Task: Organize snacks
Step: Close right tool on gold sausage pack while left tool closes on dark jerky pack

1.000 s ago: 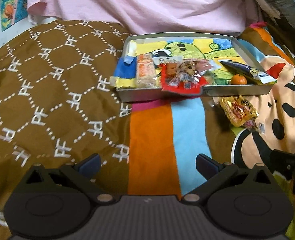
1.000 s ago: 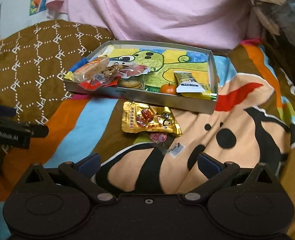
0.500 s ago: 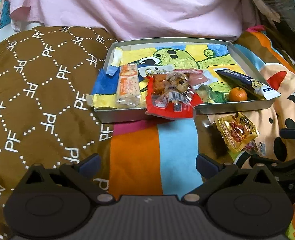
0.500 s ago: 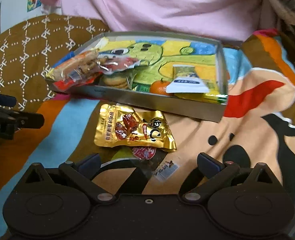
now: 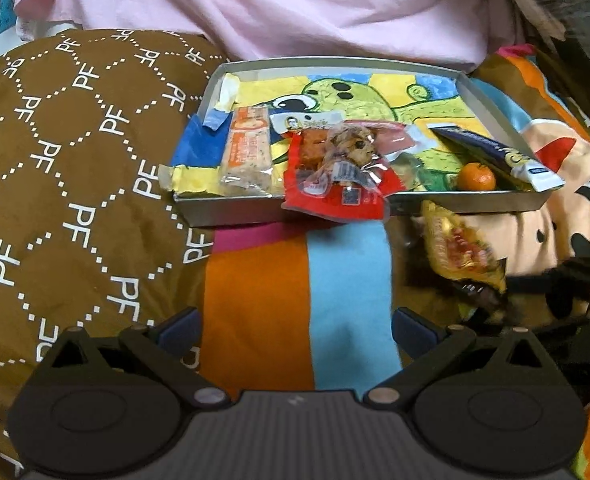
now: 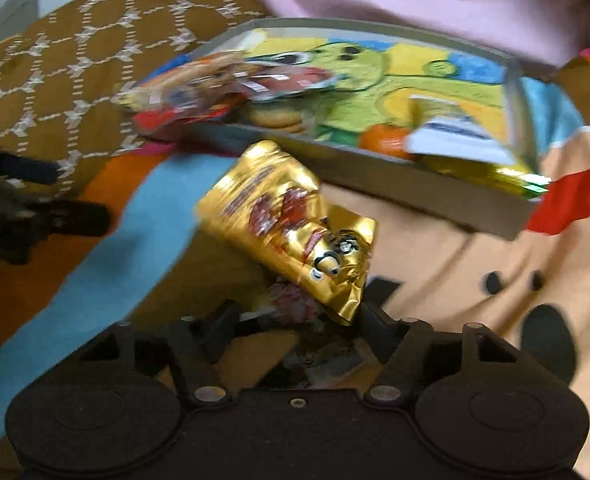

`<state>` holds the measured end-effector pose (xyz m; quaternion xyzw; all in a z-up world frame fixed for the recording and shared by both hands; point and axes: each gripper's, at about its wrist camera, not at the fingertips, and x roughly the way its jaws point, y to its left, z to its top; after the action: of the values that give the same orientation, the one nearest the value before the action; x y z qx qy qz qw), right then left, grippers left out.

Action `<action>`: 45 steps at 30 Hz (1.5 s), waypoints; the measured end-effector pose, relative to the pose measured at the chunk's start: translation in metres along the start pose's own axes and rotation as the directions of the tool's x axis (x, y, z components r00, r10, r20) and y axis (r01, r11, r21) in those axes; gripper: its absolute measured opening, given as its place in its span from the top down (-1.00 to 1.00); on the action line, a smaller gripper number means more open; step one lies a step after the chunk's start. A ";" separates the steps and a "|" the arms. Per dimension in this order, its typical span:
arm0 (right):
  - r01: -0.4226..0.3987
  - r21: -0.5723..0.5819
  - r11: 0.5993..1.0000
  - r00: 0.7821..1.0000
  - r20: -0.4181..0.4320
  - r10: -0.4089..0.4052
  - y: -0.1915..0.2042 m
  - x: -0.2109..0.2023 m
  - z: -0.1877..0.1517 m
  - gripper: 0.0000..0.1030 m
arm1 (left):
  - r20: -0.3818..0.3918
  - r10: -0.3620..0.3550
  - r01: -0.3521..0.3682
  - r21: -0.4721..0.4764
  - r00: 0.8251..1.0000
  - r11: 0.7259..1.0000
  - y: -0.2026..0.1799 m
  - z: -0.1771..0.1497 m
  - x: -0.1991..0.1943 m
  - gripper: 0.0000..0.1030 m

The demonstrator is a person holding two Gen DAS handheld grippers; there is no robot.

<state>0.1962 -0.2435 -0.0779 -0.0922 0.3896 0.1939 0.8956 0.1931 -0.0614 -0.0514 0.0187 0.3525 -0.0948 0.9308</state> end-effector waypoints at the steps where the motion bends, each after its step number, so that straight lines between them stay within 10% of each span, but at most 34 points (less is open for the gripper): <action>1: -0.017 -0.014 1.000 1.000 -0.005 0.017 0.006 -0.002 -0.001 -0.33 | 0.002 -0.004 0.004 0.001 1.000 1.000 -0.001 0.000 -0.002 -0.99; 7: -0.170 -0.049 0.984 0.985 -0.025 0.169 0.036 -0.017 -0.005 -0.33 | -0.005 -0.014 0.014 0.001 1.000 1.000 0.002 -0.005 -0.011 -0.99; 17: -0.032 -0.048 0.998 0.998 0.043 0.034 0.015 -0.028 -0.001 -0.32 | -0.041 -0.043 0.043 -0.010 0.998 0.999 0.008 -0.011 -0.008 -0.99; 34: -0.141 0.070 0.987 0.985 0.108 0.133 0.001 0.005 0.012 0.06 | -0.024 -0.094 0.096 0.102 0.995 0.990 0.002 -0.017 -0.003 -0.99; 45: 0.042 0.104 0.994 0.999 -0.003 -0.042 -0.050 -0.017 0.002 0.06 | -0.031 -0.256 0.249 0.372 0.966 0.894 -0.046 -0.013 0.002 -0.99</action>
<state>0.2080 -0.2931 -0.0637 -0.0540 0.3975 0.1545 0.9029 0.1779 -0.1052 -0.0610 0.1482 0.3185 -0.2802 0.8933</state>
